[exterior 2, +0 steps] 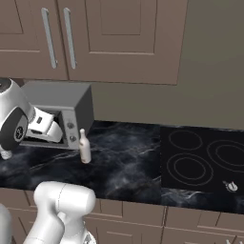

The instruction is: Place the drinks on the dining counter in a tight cluster.

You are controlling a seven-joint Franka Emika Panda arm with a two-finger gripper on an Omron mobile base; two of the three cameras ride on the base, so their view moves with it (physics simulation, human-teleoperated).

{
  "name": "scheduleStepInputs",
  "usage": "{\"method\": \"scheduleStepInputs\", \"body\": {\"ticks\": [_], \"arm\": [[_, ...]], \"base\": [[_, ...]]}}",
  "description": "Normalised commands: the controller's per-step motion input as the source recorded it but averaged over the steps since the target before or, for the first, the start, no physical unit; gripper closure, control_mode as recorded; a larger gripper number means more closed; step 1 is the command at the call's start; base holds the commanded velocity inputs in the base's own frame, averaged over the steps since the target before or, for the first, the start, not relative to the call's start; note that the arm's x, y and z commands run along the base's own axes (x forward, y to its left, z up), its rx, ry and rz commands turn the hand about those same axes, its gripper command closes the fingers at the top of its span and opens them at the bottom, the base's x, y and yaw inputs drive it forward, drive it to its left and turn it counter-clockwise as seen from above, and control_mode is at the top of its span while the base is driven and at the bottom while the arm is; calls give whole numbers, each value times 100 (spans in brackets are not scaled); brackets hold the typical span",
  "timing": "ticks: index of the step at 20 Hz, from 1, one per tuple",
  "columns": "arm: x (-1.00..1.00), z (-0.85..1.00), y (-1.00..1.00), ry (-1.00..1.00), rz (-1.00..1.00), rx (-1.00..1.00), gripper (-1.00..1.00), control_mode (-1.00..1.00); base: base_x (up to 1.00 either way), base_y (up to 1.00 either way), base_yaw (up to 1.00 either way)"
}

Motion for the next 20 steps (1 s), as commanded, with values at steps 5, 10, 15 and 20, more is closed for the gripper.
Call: {"method": "scheduleStepInputs", "body": {"ticks": [5, 10, 15, 20], "arm": [[58, 0, 0, 0, 8, 0, -100, -100], [90, 0, -24, 6, 13, 0, -100, -100], [13, -15, -75, -13, 16, 0, -100, -100], [7, -52, -31, -44, 27, 0, -100, -100]], "base": [[0, 0, 0], [0, 0, 0], [0, 0, 0], [0, 0, 0]]}}
